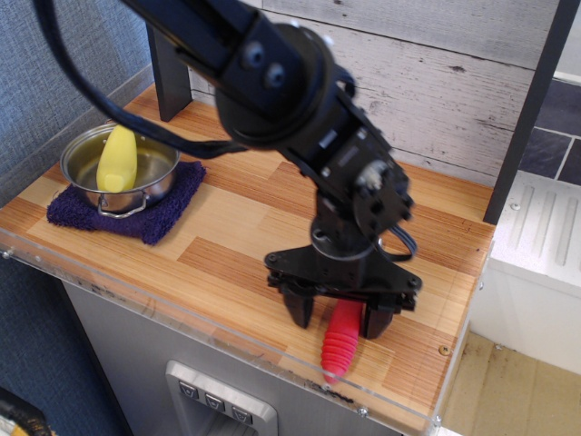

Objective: Move the utensil to the bottom right of counter.

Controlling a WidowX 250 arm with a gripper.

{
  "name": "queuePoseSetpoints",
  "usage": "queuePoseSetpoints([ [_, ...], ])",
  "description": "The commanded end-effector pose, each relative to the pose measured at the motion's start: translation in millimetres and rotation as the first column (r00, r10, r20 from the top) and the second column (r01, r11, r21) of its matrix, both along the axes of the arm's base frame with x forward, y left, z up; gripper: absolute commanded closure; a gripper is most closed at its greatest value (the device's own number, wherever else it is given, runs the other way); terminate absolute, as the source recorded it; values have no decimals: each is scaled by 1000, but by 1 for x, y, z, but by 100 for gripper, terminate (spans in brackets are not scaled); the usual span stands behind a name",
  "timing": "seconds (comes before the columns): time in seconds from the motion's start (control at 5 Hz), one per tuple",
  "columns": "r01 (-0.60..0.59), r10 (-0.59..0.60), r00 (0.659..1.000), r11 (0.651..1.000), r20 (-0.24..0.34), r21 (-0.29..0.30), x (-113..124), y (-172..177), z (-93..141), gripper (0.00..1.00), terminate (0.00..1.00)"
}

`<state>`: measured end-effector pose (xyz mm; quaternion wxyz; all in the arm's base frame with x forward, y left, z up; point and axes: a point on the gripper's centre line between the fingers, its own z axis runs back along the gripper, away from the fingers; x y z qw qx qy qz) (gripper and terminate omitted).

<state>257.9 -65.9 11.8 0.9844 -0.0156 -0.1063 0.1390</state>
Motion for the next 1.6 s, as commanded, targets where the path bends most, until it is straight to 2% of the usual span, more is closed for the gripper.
queuePoseSetpoints([
  [0.0,10,-10,1000,1000,4,-24,7,16,22,0,0],
  [0.2,26,-26,1000,998,9,-50,8,16,41,0,0],
  [0.6,1,6,997,995,76,-96,6,21,105,0,0],
  [1.2,1,6,997,995,76,-96,6,21,105,0,0],
  [1.4,1,6,997,995,76,-96,6,21,105,0,100],
])
